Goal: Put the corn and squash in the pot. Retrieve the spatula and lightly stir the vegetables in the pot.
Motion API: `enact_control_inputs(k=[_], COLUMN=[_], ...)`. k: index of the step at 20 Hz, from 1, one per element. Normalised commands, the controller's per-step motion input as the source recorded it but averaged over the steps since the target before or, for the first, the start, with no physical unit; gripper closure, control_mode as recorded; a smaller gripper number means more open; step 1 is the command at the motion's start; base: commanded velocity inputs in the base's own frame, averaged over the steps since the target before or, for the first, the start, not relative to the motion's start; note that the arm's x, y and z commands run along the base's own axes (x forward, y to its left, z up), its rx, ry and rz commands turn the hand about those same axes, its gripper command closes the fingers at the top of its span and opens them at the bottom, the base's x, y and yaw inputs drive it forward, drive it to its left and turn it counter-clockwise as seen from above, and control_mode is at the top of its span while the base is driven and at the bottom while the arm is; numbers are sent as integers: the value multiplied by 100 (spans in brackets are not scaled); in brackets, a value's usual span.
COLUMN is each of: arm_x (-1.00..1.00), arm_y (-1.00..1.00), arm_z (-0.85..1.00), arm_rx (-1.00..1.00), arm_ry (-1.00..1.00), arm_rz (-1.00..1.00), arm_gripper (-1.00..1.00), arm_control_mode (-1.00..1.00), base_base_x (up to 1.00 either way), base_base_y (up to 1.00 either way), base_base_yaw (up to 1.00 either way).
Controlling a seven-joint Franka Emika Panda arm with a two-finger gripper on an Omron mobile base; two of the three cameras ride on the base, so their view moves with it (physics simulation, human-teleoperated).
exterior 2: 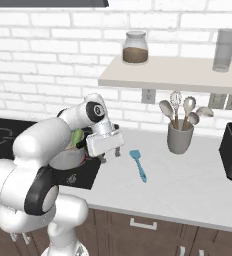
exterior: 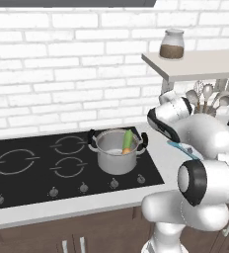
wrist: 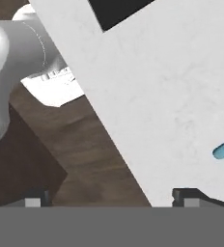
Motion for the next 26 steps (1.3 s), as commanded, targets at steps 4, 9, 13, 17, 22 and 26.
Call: enact_control_inputs(k=[4,9,13,17,22,26], arm_x=[-2,8,27,41,46,25], arm_y=[-61,-34,-34,-29,-17,-17], arm_z=[-31,-21,-53,-53,-33,-34], arm_rx=[7,3,0,0,0,0], arm_ry=[-7,-15,-15,-11,-16,-16], arm_rz=[-31,-34,-30,-12,-2,0], arm_gripper=[-100,-100,-100,-100,-100,-100], arm_control_mode=[-100,-100,-100,-100,-100,-100], base_base_x=[0,0,0,0,0,0], base_base_y=[0,0,0,0,0,0], base_base_yaw=[0,0,0,0,0,0])
